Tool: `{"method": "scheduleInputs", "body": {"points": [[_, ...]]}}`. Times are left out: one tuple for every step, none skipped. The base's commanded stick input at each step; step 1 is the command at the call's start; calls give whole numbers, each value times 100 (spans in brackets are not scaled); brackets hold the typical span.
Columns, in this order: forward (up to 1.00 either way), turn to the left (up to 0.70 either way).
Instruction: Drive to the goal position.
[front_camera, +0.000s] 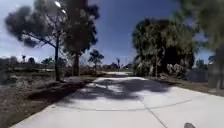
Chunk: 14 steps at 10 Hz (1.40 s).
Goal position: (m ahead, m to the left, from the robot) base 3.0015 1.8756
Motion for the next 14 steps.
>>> {"method": "scheduleInputs", "body": {"points": [[100, 0], [100, 0], [100, 0], [100, 0], [100, 0], [100, 0], [100, 0], [100, 0], [100, 0], [100, 0], [100, 0], [100, 0], [100, 0], [100, 0]]}}
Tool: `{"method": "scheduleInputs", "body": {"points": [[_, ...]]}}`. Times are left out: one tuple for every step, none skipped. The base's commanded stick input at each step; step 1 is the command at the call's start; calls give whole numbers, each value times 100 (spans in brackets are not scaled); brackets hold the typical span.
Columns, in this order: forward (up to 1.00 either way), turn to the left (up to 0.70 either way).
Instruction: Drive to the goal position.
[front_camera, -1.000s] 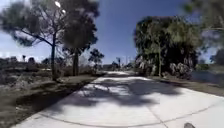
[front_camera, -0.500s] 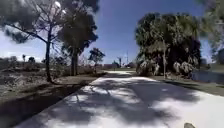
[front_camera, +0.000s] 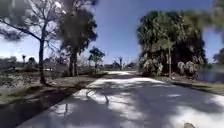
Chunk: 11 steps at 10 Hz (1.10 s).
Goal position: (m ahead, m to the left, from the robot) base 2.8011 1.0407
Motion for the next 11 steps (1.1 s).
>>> {"method": "scheduleInputs", "body": {"points": [[100, 0], [100, -15], [100, -35], [100, 0], [100, 0], [100, 0], [100, 0], [100, 0], [100, 0], [100, 0], [100, 0]]}}
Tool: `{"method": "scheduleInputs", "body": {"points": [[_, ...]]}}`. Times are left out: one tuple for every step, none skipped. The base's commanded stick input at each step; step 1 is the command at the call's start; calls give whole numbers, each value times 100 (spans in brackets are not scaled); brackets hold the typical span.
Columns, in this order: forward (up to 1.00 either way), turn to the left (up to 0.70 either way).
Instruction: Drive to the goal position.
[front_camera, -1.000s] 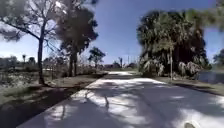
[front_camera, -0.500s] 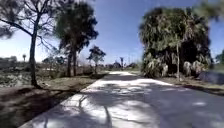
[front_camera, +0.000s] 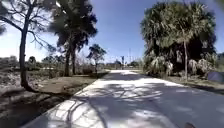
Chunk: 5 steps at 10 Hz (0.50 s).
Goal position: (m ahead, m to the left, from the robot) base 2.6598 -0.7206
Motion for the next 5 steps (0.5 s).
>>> {"method": "scheduleInputs", "body": {"points": [[100, -23], [100, -40], [100, -40], [100, -24], [100, 0]]}}
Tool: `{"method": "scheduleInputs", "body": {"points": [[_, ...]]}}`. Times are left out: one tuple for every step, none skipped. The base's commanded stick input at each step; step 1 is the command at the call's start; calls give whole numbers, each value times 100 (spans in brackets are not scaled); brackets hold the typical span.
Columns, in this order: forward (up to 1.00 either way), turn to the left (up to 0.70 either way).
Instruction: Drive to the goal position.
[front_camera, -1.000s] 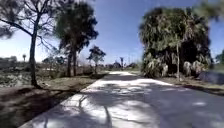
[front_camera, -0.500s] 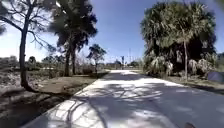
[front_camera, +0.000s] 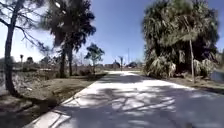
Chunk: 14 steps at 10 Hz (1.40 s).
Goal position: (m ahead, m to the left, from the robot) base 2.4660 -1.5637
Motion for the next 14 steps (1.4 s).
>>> {"method": "scheduleInputs", "body": {"points": [[100, 0], [100, 0], [100, 0], [100, 0], [100, 0], [100, 0], [100, 0], [100, 0], [100, 0], [100, 0], [100, 0], [100, 0], [100, 0], [100, 0]]}}
